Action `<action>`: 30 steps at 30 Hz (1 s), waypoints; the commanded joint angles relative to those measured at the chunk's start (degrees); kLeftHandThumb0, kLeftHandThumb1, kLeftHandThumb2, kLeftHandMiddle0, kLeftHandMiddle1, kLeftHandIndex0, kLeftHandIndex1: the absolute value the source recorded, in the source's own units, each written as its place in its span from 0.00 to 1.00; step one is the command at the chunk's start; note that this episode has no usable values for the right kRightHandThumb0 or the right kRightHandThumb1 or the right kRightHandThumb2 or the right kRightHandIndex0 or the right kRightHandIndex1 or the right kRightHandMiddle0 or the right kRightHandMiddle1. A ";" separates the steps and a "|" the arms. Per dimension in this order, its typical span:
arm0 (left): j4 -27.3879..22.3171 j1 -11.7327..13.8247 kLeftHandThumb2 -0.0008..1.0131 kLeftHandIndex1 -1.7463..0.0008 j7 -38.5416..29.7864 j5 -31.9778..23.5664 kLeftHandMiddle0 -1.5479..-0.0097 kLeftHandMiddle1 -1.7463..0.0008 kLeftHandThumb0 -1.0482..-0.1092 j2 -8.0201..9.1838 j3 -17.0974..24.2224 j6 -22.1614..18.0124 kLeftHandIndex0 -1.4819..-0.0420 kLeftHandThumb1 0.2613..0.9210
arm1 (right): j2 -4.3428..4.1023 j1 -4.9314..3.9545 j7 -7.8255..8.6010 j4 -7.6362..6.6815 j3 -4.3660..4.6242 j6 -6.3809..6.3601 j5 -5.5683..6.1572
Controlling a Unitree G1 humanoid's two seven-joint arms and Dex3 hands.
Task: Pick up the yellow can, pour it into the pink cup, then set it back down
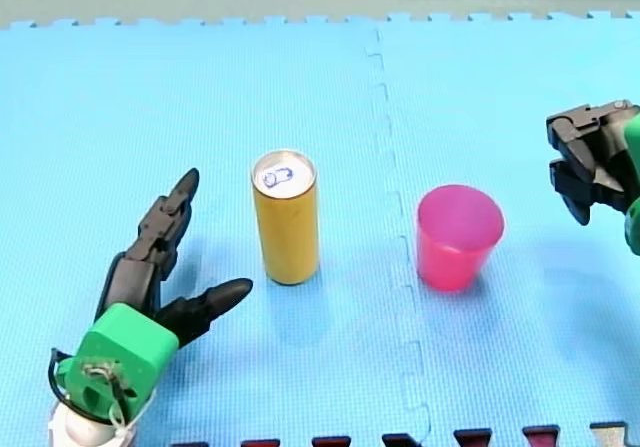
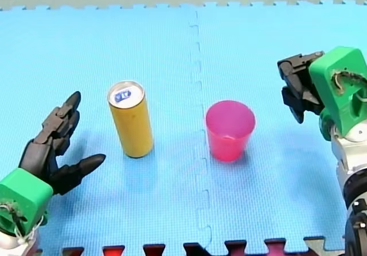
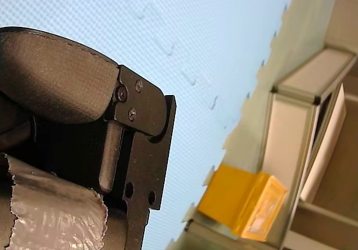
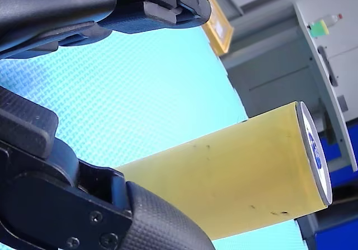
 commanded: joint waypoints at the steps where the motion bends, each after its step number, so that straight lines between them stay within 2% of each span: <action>1: 0.67 -0.38 0.00 1.00 -0.01 0.13 0.86 1.00 0.09 0.35 0.08 -0.63 0.86 0.78 | -0.24 -0.20 -0.13 -0.03 0.05 0.38 -0.01; 14: 2.92 -1.35 0.00 1.00 0.39 0.61 0.86 1.00 0.10 0.34 -0.14 -1.63 0.87 0.78 | -0.45 -0.30 -0.37 0.00 0.18 0.95 -0.20; 30: 4.02 -1.66 0.00 1.00 0.64 0.89 0.86 1.00 0.10 0.15 -0.06 -2.51 0.87 0.78 | -0.48 -0.29 -0.60 -0.02 0.18 0.96 -0.25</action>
